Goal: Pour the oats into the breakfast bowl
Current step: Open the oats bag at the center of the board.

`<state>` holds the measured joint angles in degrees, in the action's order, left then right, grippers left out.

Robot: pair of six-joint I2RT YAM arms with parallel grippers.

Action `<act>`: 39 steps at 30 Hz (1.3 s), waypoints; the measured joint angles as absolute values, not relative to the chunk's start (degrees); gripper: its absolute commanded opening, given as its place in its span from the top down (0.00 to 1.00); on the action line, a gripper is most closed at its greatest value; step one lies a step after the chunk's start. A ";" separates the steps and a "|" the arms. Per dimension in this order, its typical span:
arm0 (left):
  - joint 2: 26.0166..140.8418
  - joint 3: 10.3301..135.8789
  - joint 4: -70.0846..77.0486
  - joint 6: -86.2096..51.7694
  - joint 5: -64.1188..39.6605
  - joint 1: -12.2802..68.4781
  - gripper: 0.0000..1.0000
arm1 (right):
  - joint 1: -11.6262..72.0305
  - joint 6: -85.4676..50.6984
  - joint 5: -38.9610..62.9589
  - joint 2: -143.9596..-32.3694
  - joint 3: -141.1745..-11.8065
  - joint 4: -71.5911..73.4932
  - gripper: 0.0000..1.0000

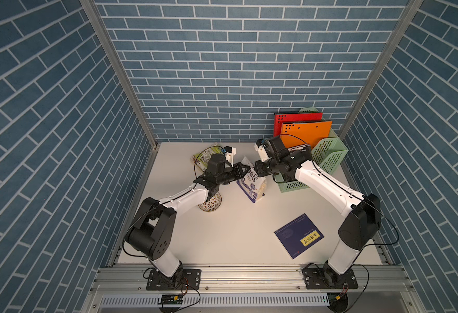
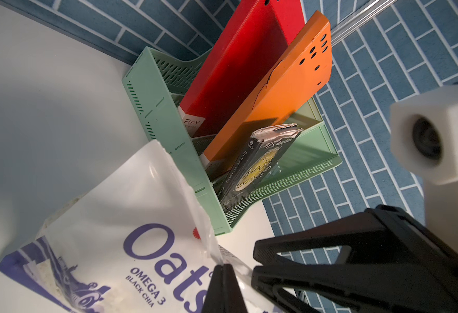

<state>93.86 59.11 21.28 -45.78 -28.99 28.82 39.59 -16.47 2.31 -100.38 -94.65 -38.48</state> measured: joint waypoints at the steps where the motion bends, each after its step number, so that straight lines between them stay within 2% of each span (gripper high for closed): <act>1: 93.86 59.11 21.26 -45.78 -28.99 28.82 1.00 | 39.77 -16.16 2.24 -100.42 -94.65 -38.57 0.77; 5: 93.89 59.11 21.15 -45.76 -28.95 28.82 1.00 | 40.29 -15.00 1.50 -101.01 -94.91 -39.07 0.78; 11: 93.86 59.11 20.60 -45.71 -28.51 28.80 1.00 | 40.84 -13.87 0.10 -101.93 -95.20 -40.01 1.00; 15: 93.86 59.11 20.43 -45.60 -28.21 28.80 1.00 | 40.95 -13.63 -1.83 -102.24 -95.96 -40.62 1.00; 21: 92.36 58.13 20.38 -45.36 -27.55 28.80 0.67 | 40.95 -13.80 -3.07 -101.93 -95.94 -39.99 1.00; 24: 91.26 58.00 20.45 -45.56 -27.29 28.80 0.61 | 40.95 -14.81 -2.74 -100.68 -94.98 -38.74 1.00; 39: 91.94 58.04 22.72 -47.40 -28.56 30.48 0.60 | 40.77 -18.22 -1.15 -98.96 -92.71 -35.51 1.00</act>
<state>91.94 58.04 22.72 -47.40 -28.56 30.48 40.77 -18.22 -1.15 -98.96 -92.71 -35.51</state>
